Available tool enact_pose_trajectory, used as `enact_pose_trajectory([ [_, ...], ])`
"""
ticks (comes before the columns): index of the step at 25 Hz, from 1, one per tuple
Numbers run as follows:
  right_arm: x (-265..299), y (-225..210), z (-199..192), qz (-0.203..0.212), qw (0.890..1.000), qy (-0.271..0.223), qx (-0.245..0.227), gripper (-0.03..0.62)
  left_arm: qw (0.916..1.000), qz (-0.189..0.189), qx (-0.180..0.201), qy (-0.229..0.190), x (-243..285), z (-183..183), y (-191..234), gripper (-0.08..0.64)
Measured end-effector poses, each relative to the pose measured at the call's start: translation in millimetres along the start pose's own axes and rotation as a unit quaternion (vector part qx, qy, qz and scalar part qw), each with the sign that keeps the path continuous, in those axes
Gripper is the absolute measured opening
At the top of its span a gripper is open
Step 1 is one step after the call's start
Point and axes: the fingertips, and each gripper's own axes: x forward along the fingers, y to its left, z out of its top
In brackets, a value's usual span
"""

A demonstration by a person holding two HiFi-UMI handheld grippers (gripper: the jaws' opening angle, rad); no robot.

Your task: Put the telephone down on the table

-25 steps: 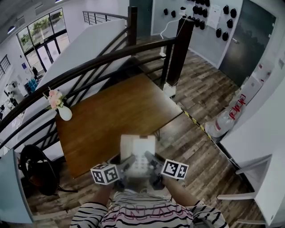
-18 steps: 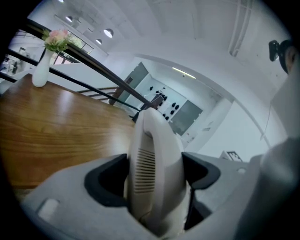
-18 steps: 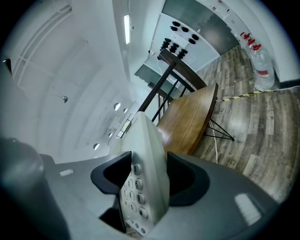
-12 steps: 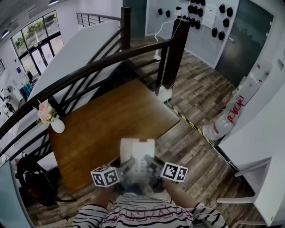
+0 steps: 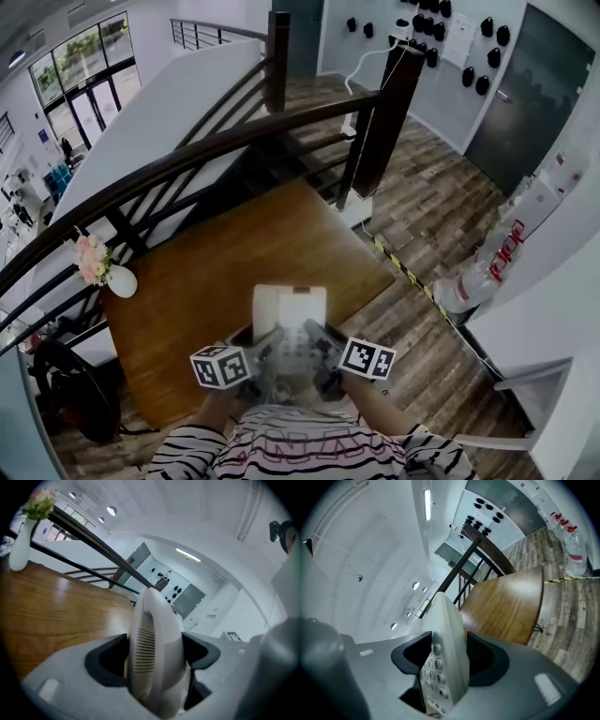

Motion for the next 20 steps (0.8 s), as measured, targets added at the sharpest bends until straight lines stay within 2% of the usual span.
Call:
enact_pose_trajectory([
  [9, 87.9, 14.3, 23.6, 0.010, 1.000, 0.017, -0.005, 0.224, 0.9998, 0.015, -0.007, -0.013, 15.6, 62.3, 60.4, 0.356],
  [20, 167.7, 12.4, 28.1, 0.024, 0.997, 0.075, -0.010, 0.224, 0.9967, 0.059, -0.039, -0.040, 24.8, 93.2, 123.5, 0.356],
])
